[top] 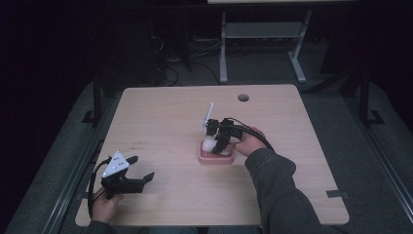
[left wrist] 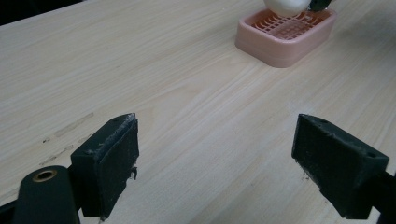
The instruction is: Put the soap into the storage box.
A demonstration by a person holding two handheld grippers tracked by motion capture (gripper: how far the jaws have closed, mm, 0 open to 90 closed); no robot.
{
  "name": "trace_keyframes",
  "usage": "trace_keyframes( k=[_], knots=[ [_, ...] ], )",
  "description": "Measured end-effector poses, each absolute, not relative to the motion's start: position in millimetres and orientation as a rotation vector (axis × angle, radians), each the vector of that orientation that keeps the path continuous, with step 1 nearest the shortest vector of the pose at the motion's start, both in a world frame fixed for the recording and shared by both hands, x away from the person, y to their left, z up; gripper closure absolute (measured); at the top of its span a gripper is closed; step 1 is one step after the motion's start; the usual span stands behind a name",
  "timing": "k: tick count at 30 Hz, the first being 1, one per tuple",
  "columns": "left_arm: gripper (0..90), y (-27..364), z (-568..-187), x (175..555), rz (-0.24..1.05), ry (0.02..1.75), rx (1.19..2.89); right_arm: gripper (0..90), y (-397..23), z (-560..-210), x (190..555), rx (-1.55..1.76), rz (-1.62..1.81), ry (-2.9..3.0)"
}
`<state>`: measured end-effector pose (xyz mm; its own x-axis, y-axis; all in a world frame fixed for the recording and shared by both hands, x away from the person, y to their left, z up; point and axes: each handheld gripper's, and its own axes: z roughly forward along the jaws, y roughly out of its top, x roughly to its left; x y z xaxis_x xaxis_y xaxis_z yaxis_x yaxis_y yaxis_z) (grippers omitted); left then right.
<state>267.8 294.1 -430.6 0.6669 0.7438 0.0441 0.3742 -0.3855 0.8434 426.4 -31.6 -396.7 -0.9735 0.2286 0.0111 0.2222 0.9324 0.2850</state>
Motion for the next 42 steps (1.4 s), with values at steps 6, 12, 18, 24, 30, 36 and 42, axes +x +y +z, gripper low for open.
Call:
trace_keyframes(
  k=[6,12,18,24,30,36,42],
  knots=[
    [14.5,294,-431,268,0.530,0.870,1.994,48.8,-32,-404,430,0.369,0.433,3.076],
    [14.5,294,-431,268,0.530,0.870,2.000,48.7,-31,-409,433,0.388,0.420,3.085],
    [14.5,294,-431,268,0.529,0.867,2.001,48.7,-31,-411,434,0.386,0.427,3.089],
    [14.5,294,-431,268,0.530,0.870,2.000,48.7,-31,-412,435,0.385,0.428,3.092],
    [14.5,294,-431,268,0.531,0.870,1.999,48.7,-32,-414,437,0.394,0.427,3.090],
    [14.5,294,-431,268,0.531,0.871,2.000,48.7,-31,-417,437,0.401,0.425,3.092],
    [14.5,294,-431,269,0.531,0.871,1.998,48.6,-29,-422,438,0.401,0.414,3.100]
  ],
)
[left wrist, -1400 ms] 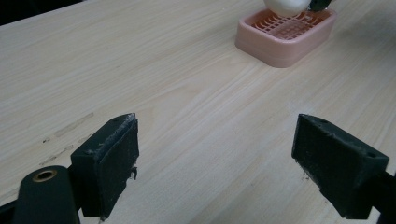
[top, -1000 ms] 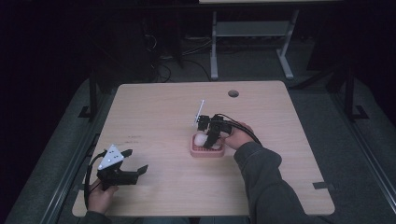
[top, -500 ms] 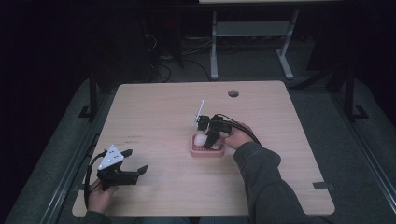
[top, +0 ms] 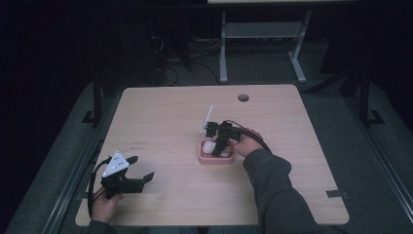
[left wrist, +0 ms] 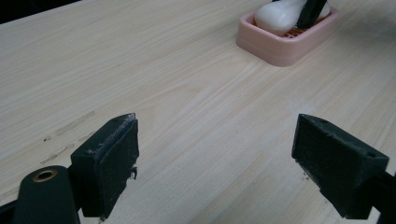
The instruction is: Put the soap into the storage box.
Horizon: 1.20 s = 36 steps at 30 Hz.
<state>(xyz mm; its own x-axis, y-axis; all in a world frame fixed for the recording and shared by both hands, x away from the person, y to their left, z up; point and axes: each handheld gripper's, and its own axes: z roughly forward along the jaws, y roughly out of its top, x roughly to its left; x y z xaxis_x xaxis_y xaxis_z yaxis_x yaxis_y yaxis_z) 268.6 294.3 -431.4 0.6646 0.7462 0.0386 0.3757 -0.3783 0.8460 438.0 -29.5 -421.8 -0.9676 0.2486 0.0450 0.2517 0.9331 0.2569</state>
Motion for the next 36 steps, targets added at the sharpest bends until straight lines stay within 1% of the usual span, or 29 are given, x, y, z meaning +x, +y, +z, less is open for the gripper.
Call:
trace_keyframes(
  k=[11,16,36],
  knots=[
    [14.5,294,-431,269,0.532,0.871,2.002,48.2,-31,-423,438,-0.407,-0.417,-3.075],
    [14.5,294,-432,269,0.530,0.871,2.004,44.7,-32,-419,438,-0.413,-0.456,-3.074],
    [14.5,292,-432,269,0.528,0.867,2.014,40.2,-39,-406,433,-0.457,-0.520,-3.071]
  ],
)
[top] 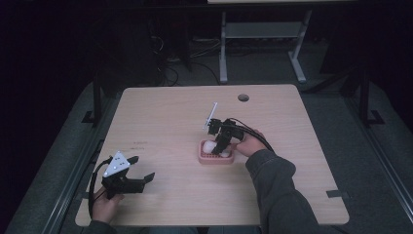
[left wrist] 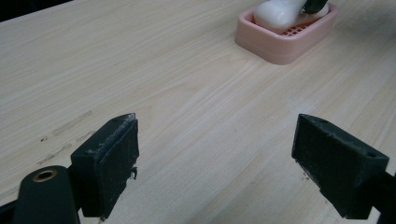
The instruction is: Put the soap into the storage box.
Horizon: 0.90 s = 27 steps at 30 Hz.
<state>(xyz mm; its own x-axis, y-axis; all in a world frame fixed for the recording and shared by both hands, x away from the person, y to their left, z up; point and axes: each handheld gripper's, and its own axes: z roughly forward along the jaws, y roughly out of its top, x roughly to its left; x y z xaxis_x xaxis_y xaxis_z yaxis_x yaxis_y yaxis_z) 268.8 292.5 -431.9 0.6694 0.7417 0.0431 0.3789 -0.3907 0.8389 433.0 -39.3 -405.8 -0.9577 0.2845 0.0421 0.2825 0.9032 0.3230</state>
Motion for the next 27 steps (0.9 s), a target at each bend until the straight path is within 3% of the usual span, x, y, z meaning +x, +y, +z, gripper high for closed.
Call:
trace_keyframes(
  k=[27],
  knots=[
    [14.5,292,-432,268,0.531,0.864,2.010,37.0,-61,-390,421,0.526,0.623,3.010]
  ],
)
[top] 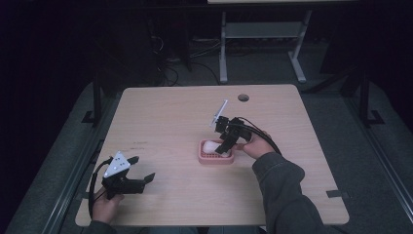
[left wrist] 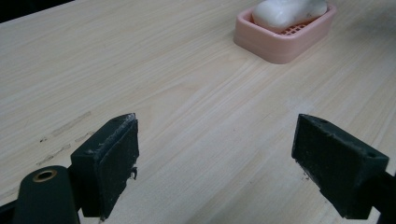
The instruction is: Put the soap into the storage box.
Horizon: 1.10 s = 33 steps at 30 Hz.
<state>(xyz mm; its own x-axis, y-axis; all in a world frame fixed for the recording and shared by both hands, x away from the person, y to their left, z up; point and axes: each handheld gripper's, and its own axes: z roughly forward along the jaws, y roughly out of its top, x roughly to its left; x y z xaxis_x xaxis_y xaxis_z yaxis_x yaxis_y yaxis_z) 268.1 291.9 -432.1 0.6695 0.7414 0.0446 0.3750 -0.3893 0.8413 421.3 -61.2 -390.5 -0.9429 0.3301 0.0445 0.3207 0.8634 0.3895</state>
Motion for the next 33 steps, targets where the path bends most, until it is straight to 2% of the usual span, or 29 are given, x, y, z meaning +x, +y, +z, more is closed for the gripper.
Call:
trace_keyframes(
  k=[33],
  knots=[
    [14.5,291,-432,268,0.530,0.863,2.017,33.7,-94,-387,404,0.605,0.660,2.977]
  ],
)
